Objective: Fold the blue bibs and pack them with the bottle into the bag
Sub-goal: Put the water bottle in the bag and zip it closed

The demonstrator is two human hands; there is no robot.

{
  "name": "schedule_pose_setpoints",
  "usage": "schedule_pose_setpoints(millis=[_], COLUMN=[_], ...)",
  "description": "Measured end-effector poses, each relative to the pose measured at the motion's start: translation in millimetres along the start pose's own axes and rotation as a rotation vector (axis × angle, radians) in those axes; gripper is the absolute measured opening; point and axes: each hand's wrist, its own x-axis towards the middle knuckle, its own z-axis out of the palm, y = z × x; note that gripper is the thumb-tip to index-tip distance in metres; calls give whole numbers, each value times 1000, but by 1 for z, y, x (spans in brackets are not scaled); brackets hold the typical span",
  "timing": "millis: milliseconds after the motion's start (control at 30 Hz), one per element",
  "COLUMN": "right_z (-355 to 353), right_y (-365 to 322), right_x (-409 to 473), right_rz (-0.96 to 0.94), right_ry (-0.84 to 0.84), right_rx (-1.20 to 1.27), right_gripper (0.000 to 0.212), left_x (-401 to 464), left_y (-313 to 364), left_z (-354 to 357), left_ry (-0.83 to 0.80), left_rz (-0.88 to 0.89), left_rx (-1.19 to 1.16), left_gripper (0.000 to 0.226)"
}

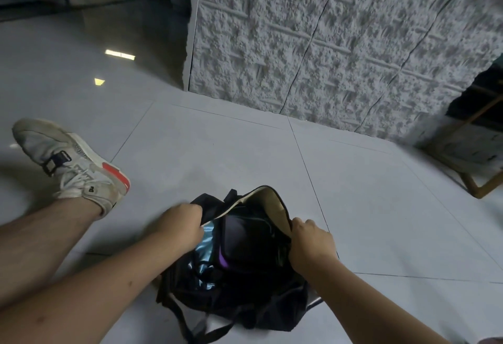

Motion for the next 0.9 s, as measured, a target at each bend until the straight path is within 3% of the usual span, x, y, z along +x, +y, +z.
schedule_pose_setpoints(millis=[267,767,900], right_z=[8,9,0], right_y=[35,61,50], right_x=[-4,8,18], right_rz=[82,137,144], right_ry=[-8,10,3], right_rx=[8,-18,35], right_gripper=[19,12,14], left_x=[6,18,22], left_y=[-30,-45,-56], left_z=[-37,-45,-37], left_ry=[93,-37,-172], left_rz=[-218,-383,-363], left_rx=[-276,-578,-847], left_gripper=[10,3,26])
